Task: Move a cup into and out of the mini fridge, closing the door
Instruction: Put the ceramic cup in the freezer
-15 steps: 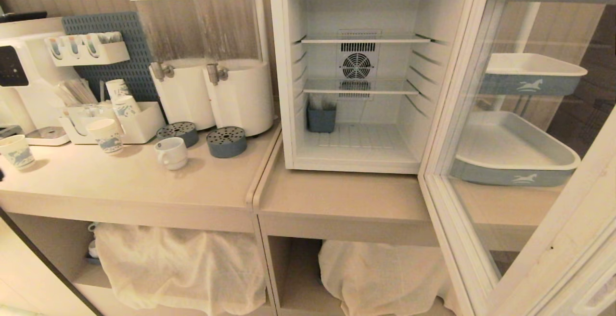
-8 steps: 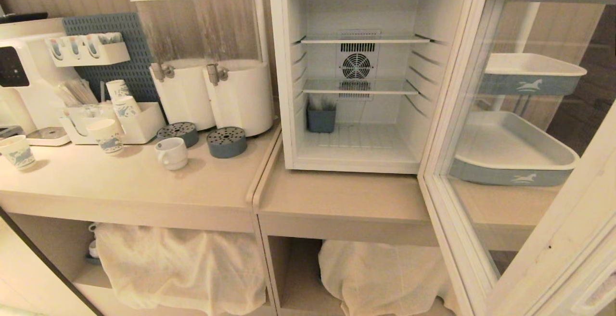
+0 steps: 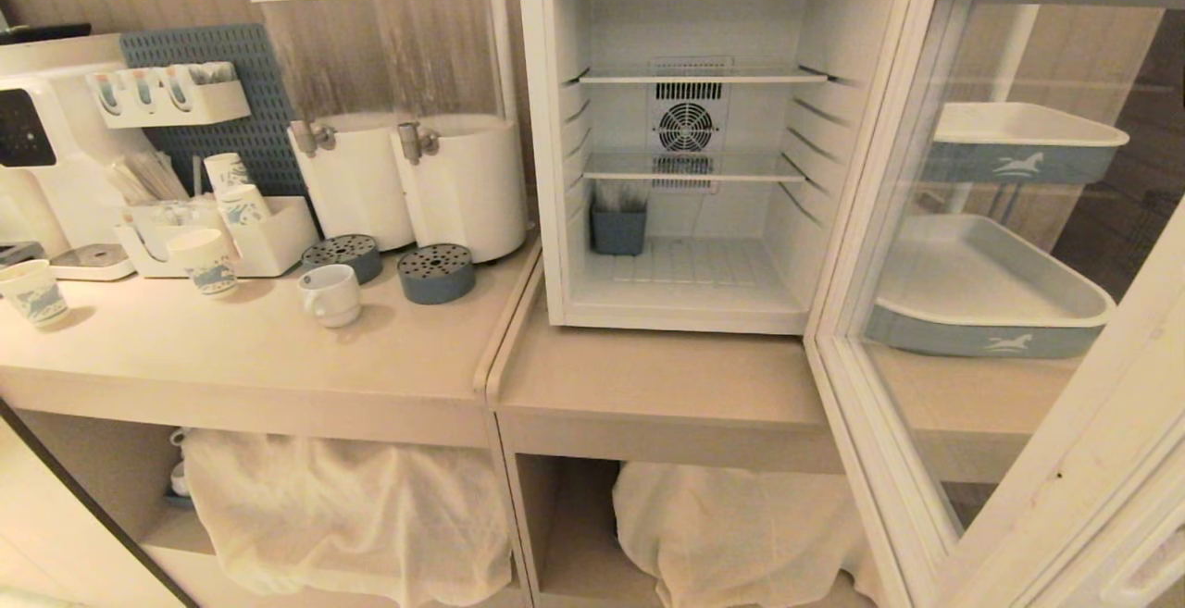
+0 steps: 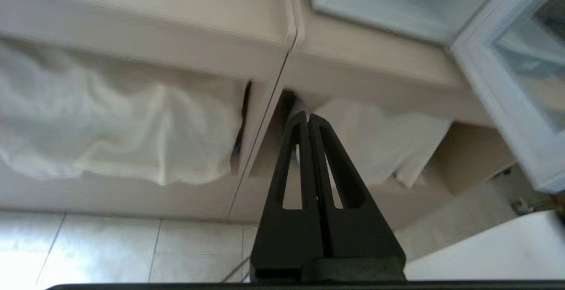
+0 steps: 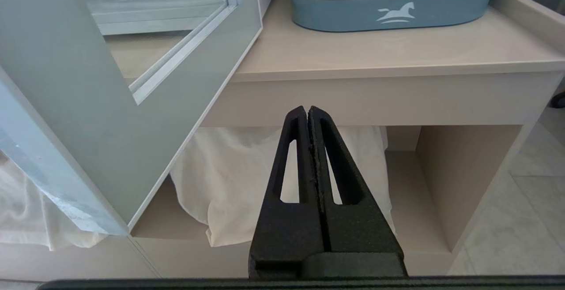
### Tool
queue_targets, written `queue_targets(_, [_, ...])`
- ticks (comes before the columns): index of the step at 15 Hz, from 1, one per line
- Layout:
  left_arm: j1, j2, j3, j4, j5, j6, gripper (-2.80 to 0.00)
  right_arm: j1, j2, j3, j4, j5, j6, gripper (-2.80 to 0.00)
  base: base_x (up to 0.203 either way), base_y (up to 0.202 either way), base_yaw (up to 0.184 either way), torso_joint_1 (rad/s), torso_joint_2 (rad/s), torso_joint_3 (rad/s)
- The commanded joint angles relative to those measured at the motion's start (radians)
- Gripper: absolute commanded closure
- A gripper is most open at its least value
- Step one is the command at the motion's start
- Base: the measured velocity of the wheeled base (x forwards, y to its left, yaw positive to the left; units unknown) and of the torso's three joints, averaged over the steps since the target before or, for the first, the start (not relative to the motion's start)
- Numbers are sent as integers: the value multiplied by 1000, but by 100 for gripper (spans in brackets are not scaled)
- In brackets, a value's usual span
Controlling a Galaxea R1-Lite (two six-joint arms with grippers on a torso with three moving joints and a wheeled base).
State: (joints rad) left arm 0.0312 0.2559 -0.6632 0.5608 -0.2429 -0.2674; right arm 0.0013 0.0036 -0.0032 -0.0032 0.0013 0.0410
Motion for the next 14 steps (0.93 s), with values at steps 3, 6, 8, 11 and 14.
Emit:
queue_targets(3, [-31, -166, 231, -92, 41, 33, 0, 0, -1, 0, 0, 0, 0, 0, 0, 0, 0, 0, 0, 0])
queue_targets(6, [-33, -227, 597, -457, 138, 100, 0, 0, 0, 0, -1, 0, 2, 0, 0, 0, 0, 0, 0, 0])
queue_targets(8, [-34, -248, 705, -693, 187, 123, 0, 0, -1, 0, -1, 0, 2, 0, 0, 0, 0, 0, 0, 0])
queue_targets(11, [-35, -241, 703, -667, 224, 159, 0, 0, -1, 0, -1, 0, 2, 0, 0, 0, 0, 0, 0, 0])
queue_targets(14, [-34, -260, 703, -686, 225, 142, 0, 0, -1, 0, -1, 0, 2, 0, 0, 0, 0, 0, 0, 0])
